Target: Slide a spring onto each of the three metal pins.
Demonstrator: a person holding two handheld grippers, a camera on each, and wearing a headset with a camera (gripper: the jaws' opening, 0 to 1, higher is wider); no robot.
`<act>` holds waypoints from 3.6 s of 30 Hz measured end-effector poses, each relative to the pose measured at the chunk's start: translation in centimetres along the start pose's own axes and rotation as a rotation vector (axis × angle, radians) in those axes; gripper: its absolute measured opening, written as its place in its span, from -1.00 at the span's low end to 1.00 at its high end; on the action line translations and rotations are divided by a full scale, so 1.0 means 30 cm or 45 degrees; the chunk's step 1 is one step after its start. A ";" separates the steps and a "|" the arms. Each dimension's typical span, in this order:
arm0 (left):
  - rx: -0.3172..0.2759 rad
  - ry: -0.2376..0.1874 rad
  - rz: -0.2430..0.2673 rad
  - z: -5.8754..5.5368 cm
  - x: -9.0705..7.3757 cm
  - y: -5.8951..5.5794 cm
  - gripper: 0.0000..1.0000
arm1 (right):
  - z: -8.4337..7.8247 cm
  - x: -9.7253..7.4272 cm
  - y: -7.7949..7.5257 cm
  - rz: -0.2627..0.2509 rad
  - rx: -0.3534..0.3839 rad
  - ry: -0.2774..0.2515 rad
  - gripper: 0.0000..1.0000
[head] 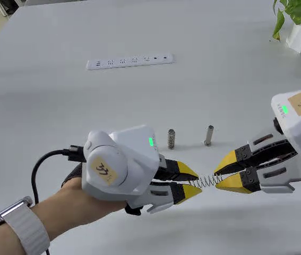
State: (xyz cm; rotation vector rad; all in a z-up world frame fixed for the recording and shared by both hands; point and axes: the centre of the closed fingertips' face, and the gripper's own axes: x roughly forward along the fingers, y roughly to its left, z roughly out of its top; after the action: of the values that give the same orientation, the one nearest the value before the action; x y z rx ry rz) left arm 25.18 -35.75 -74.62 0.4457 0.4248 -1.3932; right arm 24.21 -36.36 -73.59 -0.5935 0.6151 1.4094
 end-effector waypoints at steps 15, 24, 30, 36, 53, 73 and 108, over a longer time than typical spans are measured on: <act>-0.003 0.051 -0.004 -0.003 0.026 0.002 -0.87 | -0.010 -0.014 -0.018 -0.040 -0.139 0.182 -0.86; -0.020 0.083 -0.004 -0.012 0.031 -0.001 -0.87 | 0.023 0.000 -0.006 -0.052 -0.198 0.259 -0.86; -0.020 0.078 0.000 -0.011 0.024 0.000 -0.87 | 0.024 -0.002 -0.008 -0.048 -0.200 0.263 -0.86; -0.015 0.067 0.000 -0.006 0.023 -0.002 -0.87 | 0.028 -0.006 -0.005 -0.038 -0.206 0.262 -0.85; 0.001 0.036 -0.010 0.016 0.026 -0.014 -0.87 | 0.028 -0.016 0.003 -0.005 -0.137 0.187 -0.63; 0.015 -0.031 -0.012 0.059 0.024 -0.020 -0.87 | 0.042 -0.005 0.014 0.038 -0.137 0.180 -0.82; -0.005 -0.111 -0.005 0.086 0.026 -0.013 -0.86 | 0.041 -0.023 0.008 0.081 -0.199 0.241 -0.86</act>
State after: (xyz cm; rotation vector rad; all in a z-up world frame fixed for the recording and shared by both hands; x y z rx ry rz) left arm 24.94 -37.83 -72.87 0.3795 0.3580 -1.4098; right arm 23.97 -35.98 -72.24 -0.8453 0.6828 1.4803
